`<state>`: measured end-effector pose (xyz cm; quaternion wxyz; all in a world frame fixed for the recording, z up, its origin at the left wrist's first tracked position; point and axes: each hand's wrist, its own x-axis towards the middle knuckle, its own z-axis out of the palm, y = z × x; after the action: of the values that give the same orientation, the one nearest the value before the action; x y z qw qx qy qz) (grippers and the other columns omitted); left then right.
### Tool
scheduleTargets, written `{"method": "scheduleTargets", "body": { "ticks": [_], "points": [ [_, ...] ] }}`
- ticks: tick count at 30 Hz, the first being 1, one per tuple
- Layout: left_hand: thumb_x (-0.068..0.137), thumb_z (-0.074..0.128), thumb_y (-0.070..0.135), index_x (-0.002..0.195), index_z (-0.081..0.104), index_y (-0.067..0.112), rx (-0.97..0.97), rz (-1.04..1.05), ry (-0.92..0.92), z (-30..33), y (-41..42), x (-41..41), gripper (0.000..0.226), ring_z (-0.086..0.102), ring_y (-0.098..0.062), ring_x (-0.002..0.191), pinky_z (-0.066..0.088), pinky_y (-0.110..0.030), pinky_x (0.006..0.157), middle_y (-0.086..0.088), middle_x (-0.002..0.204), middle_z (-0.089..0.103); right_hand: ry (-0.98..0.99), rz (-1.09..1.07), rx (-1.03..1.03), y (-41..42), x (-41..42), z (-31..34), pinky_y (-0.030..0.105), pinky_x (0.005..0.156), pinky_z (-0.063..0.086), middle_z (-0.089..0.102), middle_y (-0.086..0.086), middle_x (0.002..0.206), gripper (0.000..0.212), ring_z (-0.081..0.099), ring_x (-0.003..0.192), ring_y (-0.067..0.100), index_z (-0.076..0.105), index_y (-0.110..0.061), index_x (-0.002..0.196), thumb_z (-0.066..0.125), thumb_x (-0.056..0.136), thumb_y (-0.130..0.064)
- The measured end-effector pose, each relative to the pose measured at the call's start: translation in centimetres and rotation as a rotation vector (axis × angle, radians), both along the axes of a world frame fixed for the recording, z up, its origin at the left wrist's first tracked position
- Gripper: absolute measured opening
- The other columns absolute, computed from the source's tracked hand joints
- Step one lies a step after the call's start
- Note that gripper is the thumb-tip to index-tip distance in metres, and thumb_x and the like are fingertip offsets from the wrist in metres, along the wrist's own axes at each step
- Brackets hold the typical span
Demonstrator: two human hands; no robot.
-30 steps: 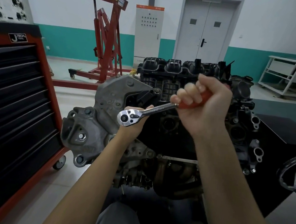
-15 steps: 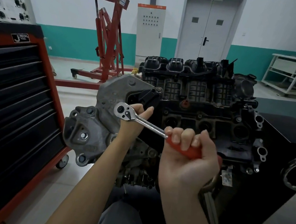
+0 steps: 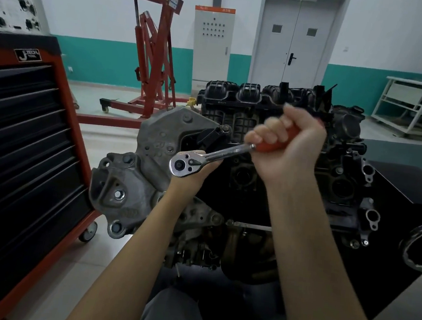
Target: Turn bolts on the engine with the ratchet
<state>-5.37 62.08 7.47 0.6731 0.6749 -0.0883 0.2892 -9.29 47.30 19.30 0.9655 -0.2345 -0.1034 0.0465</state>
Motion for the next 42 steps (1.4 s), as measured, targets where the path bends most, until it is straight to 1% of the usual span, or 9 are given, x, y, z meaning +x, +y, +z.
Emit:
{"method": "scheduleTargets", "body": {
  "ticks": [3, 8, 12, 17, 21, 27, 33, 38, 42],
  "points": [
    [0.064, 0.085, 0.035, 0.059, 0.042, 0.018, 0.052, 0.111, -0.084, 0.5, -0.8, -0.6, 0.047, 0.039, 0.000, 0.048, 0.036, -0.012, 0.049, 0.015, 0.050, 0.042, 0.052, -0.149, 0.255, -0.2, -2.6, -3.0, 0.019, 0.044, 0.033, 0.028, -0.005, 0.043, 0.037, 0.028, 0.037, 0.011, 0.038, -0.018, 0.047, 0.049, 0.082, -0.014],
    [0.068, 0.087, 0.015, 0.059, 0.034, 0.018, 0.233, 0.232, -0.120, 0.2, -0.8, -0.1, 0.053, 0.040, 0.002, 0.043, 0.034, -0.008, 0.047, 0.017, 0.044, 0.042, 0.102, -0.228, 0.401, -0.5, -4.9, -4.9, 0.023, 0.046, 0.038, 0.031, -0.003, 0.044, 0.031, 0.033, 0.039, 0.012, 0.040, -0.015, 0.044, 0.053, 0.072, -0.019],
    [0.084, 0.072, 0.004, 0.052, 0.029, 0.023, 0.235, 0.170, -0.101, -0.4, -0.4, 0.4, 0.056, 0.033, 0.000, 0.040, 0.027, -0.008, 0.046, 0.016, 0.041, 0.035, 0.018, -0.179, 0.265, -0.4, -4.2, -4.0, 0.021, 0.047, 0.037, 0.029, -0.003, 0.043, 0.030, 0.031, 0.038, 0.013, 0.038, -0.016, 0.046, 0.053, 0.072, -0.019],
    [0.074, 0.065, 0.020, 0.053, 0.045, 0.031, -0.022, 0.144, 0.023, -0.4, -0.4, 0.5, 0.031, 0.040, -0.002, 0.052, 0.034, -0.010, 0.051, 0.019, 0.051, 0.043, -0.143, -0.033, 0.003, -0.1, -1.3, -0.6, 0.020, 0.044, 0.033, 0.029, -0.005, 0.042, 0.033, 0.027, 0.039, 0.012, 0.036, -0.017, 0.053, 0.048, 0.083, -0.012],
    [0.079, 0.060, 0.020, 0.046, 0.033, 0.037, 0.108, 0.074, 0.061, -0.3, -0.3, 0.4, 0.046, 0.037, 0.001, 0.040, 0.030, -0.007, 0.045, 0.019, 0.041, 0.035, -0.164, 0.123, -0.205, -0.1, 1.1, 2.1, 0.018, 0.044, 0.031, 0.028, -0.005, 0.040, 0.038, 0.026, 0.037, 0.011, 0.037, -0.015, 0.053, 0.044, 0.090, -0.011],
    [0.077, 0.065, 0.022, 0.053, 0.041, 0.016, 0.001, 0.089, 0.004, 0.3, -0.4, -0.2, 0.034, 0.035, -0.010, 0.050, 0.029, -0.016, 0.051, 0.001, 0.054, 0.038, -0.129, -0.054, 0.024, 0.3, -1.7, -1.3, 0.020, 0.044, 0.033, 0.029, -0.005, 0.042, 0.035, 0.028, 0.038, 0.012, 0.038, -0.017, 0.051, 0.047, 0.085, -0.012],
    [0.092, 0.065, 0.013, 0.051, 0.030, 0.014, 0.089, 0.090, -0.022, 0.9, -0.6, -0.3, 0.054, 0.025, -0.004, 0.041, 0.025, -0.017, 0.046, 0.014, 0.043, 0.027, -0.067, -0.204, 0.265, 0.5, -5.6, -6.5, 0.027, 0.051, 0.043, 0.033, -0.001, 0.045, 0.030, 0.037, 0.043, 0.015, 0.040, -0.017, 0.048, 0.049, 0.077, -0.019],
    [0.094, 0.061, 0.008, 0.051, 0.035, 0.014, 0.102, 0.069, 0.025, 0.5, -0.3, 0.0, 0.050, 0.031, 0.000, 0.040, 0.028, -0.011, 0.045, 0.015, 0.041, 0.034, -0.136, -0.143, 0.134, -0.5, -3.5, -4.2, 0.023, 0.047, 0.038, 0.029, -0.003, 0.042, 0.031, 0.030, 0.040, 0.014, 0.037, -0.018, 0.048, 0.048, 0.077, -0.015],
    [0.091, 0.065, 0.016, 0.061, 0.051, 0.024, -0.003, 0.064, 0.125, -0.2, -0.1, 0.2, 0.034, 0.048, -0.004, 0.057, 0.041, -0.018, 0.059, 0.014, 0.057, 0.050, -0.184, 0.024, -0.082, -0.9, -0.5, -0.3, 0.022, 0.044, 0.036, 0.029, -0.004, 0.040, 0.036, 0.028, 0.038, 0.013, 0.037, -0.016, 0.049, 0.045, 0.084, -0.011]
  ]
}}
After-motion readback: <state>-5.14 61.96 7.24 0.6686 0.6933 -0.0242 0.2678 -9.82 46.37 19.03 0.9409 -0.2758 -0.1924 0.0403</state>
